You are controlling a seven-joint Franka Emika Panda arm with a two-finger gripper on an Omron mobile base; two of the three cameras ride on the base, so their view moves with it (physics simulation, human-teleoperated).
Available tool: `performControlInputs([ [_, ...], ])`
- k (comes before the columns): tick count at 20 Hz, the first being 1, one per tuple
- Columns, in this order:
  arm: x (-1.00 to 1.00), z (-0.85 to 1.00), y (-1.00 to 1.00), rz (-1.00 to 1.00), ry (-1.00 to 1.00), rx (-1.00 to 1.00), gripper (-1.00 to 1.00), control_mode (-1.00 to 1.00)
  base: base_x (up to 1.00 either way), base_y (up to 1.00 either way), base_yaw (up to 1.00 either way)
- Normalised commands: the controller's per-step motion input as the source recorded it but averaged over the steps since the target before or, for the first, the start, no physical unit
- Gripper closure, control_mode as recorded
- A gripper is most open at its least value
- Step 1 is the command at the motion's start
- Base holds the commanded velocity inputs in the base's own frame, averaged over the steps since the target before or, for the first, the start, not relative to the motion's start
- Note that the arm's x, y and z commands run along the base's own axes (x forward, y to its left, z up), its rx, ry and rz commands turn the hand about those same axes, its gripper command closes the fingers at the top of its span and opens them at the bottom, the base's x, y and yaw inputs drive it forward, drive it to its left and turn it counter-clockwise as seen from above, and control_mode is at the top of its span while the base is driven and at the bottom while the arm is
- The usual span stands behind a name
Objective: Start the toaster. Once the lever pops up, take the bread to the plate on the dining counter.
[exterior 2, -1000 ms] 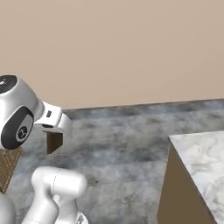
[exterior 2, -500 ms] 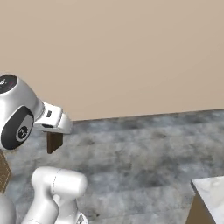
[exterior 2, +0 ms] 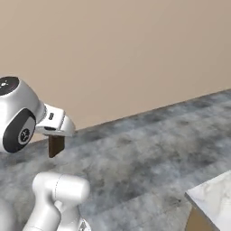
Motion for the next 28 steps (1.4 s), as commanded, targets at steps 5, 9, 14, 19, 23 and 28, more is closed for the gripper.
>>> performControlInputs([
  [5, 0.00, 0.00, 0.00, 0.00, 0.00, 0.00, 1.00, 1.00, 0.55, 0.17, -0.73],
  [9, 0.00, 0.00, 0.00, 0.00, 0.00, 0.00, 1.00, 1.00, 0.56, 0.41, -0.75],
  [14, 0.00, 0.00, 0.00, 0.00, 0.00, 0.00, 1.00, 1.00, 0.58, 0.62, -0.77],
  [19, 0.00, 0.00, 0.00, 0.00, 0.00, 0.00, 1.00, 1.00, 0.58, 0.69, -0.77],
  [23, 0.00, 0.00, 0.00, 0.00, 0.00, 0.00, 1.00, 1.00, 0.58, 0.69, -0.77],
  [28, 0.00, 0.00, 0.00, 0.00, 0.00, 0.00, 1.00, 1.00, 0.57, 0.68, -0.78],
])
